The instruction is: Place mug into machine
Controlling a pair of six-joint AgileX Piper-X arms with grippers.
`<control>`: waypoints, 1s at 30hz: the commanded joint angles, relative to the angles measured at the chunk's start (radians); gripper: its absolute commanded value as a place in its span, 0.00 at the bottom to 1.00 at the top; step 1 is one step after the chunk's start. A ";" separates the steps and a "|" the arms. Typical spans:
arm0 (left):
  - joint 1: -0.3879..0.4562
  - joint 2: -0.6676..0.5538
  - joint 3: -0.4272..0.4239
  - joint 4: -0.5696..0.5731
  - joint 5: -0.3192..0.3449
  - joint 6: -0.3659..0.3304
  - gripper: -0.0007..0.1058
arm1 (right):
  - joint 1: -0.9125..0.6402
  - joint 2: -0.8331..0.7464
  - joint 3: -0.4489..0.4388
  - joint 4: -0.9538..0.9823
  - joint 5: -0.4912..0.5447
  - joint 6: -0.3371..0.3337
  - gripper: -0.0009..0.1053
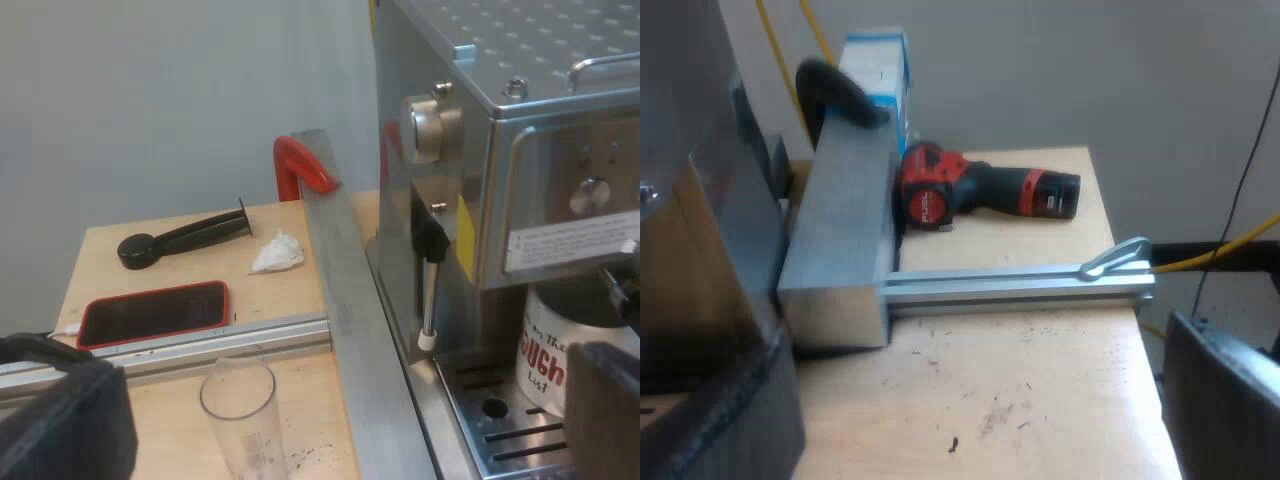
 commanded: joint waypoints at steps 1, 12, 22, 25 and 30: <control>0.003 -0.128 0.038 0.070 -0.010 -0.012 0.83 | -0.004 -0.079 0.007 0.031 -0.011 -0.016 0.72; 0.003 -0.371 0.056 0.253 -0.010 -0.008 0.83 | -0.004 -0.259 0.019 0.233 -0.070 -0.014 0.72; 0.005 -0.368 0.054 0.333 -0.006 0.009 0.83 | -0.001 -0.316 0.061 0.236 -0.153 -0.008 0.72; 0.005 -0.368 0.061 0.307 -0.006 0.009 0.83 | -0.001 -0.316 0.074 0.214 -0.165 -0.008 0.72; 0.005 -0.366 0.132 0.189 -0.002 0.005 0.83 | -0.001 -0.314 0.154 0.118 -0.167 -0.008 0.72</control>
